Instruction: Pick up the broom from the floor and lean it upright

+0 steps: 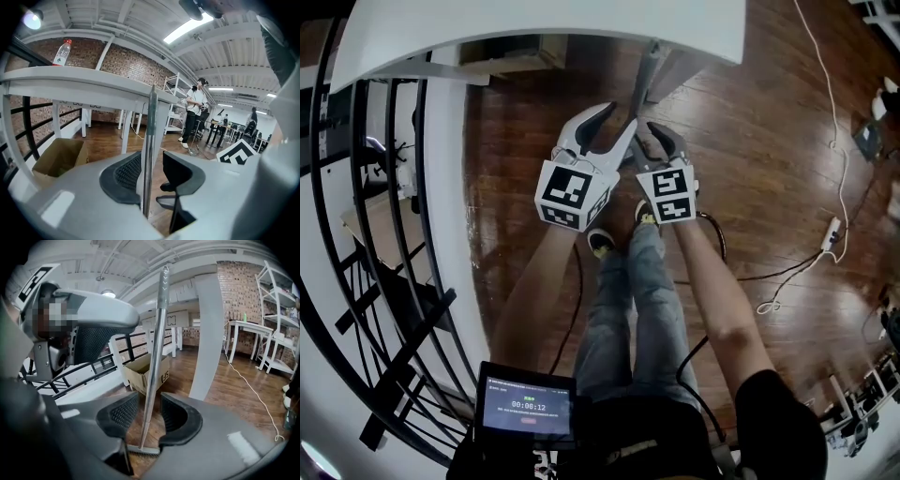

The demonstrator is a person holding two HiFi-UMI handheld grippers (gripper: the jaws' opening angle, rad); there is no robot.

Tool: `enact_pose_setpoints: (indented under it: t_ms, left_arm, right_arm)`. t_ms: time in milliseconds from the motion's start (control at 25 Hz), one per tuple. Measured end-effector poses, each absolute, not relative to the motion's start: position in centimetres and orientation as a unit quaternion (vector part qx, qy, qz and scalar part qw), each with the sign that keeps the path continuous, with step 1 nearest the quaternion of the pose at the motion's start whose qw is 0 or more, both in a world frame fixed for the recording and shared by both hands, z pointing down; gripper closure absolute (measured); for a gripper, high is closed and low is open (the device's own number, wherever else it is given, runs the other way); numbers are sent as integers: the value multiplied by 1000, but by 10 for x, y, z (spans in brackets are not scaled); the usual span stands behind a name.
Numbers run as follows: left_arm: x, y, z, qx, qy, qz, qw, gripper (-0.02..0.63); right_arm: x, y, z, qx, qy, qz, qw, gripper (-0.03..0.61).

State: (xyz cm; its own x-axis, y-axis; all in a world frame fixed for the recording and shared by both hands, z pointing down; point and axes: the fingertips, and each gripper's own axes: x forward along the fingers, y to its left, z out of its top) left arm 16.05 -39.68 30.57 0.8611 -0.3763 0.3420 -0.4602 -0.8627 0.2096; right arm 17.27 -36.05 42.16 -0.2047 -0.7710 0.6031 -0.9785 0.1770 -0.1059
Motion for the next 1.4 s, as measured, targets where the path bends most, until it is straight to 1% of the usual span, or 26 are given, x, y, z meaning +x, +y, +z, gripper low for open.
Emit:
enact_pose_setpoints:
  t_ms: [120, 240, 360, 400, 480, 600, 640, 760, 880, 960, 1200, 1400]
  left_arm:
    - [137, -383, 284, 953, -226, 143, 144, 453]
    - [97, -359, 246, 949, -242, 136, 147, 474]
    - [63, -323, 196, 945, -263, 131, 143, 527]
    - [57, -312, 177, 944, -270, 127, 139, 555]
    - [47, -294, 137, 942, -284, 114, 135, 589]
    - [15, -268, 82, 937, -308, 85, 139, 595]
    - [2, -262, 65, 935, -317, 75, 139, 595]
    - [-30, -253, 17, 930, -337, 52, 135, 595]
    - [-32, -250, -6, 927, -348, 29, 137, 595]
    - [-27, -253, -11, 924, -356, 20, 138, 595]
    - [-29, -259, -14, 923, -369, 7, 108, 595]
    - [-27, -268, -6, 920, -380, 0, 97, 595]
  right_arm:
    - [173, -343, 396, 589, -744, 229, 215, 433]
    - [166, -312, 343, 574, -762, 203, 220, 434]
    - [159, -275, 265, 551, -790, 170, 209, 457]
    - [160, -264, 236, 545, -799, 153, 204, 466]
    - [160, -250, 180, 538, -812, 112, 194, 478]
    - [143, -233, 108, 543, -819, 68, 172, 508]
    - [132, -232, 89, 546, -820, 64, 162, 538]
    - [102, -236, 40, 548, -824, 71, 130, 567]
    - [86, -235, 25, 537, -831, 115, 90, 574]
    - [74, -233, 28, 523, -839, 130, 75, 574]
    - [34, -244, 26, 476, -871, 109, 44, 574]
    - [27, -266, 23, 459, -884, 87, 24, 575]
